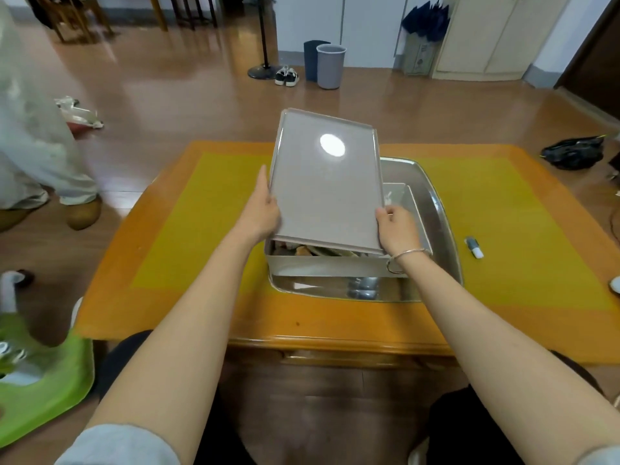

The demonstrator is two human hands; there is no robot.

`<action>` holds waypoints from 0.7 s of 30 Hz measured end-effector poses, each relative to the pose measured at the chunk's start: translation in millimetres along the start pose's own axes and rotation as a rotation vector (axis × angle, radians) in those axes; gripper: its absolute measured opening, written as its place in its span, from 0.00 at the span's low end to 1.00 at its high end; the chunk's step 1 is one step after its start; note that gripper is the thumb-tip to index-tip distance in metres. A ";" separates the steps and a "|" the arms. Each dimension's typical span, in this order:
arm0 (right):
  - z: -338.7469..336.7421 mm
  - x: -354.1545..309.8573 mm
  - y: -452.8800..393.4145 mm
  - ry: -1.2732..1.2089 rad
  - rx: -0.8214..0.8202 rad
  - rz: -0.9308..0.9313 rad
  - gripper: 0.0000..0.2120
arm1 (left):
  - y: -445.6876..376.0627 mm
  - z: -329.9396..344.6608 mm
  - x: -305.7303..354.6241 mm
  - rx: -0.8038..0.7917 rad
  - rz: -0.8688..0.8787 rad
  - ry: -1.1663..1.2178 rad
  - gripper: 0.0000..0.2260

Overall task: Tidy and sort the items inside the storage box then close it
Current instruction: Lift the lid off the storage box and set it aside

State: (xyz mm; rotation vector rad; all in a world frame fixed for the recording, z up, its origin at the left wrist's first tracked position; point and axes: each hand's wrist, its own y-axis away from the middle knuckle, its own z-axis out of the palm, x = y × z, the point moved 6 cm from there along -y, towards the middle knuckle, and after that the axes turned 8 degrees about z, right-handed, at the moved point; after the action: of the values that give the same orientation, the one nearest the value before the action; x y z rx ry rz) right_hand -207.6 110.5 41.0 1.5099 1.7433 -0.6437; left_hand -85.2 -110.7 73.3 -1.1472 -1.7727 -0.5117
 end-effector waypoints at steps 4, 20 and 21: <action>31.3 -17.0 14.9 0.071 0.044 -0.108 0.13 | 0.8 -25.0 -26.4 0.097 -0.088 -0.307 0.27; 102.1 -1.4 26.1 0.688 0.100 -0.247 0.27 | 47.4 -119.5 -123.7 0.584 -0.256 -0.352 0.30; 103.4 -0.1 24.9 0.701 0.096 -0.236 0.27 | 48.2 -121.8 -128.8 0.595 -0.271 -0.348 0.30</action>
State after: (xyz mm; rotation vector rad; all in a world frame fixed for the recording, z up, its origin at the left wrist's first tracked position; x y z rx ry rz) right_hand -162.5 35.6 -19.6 1.7392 2.4709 -0.3218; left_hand 31.5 -239.3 13.5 -0.6017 -2.1925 0.0839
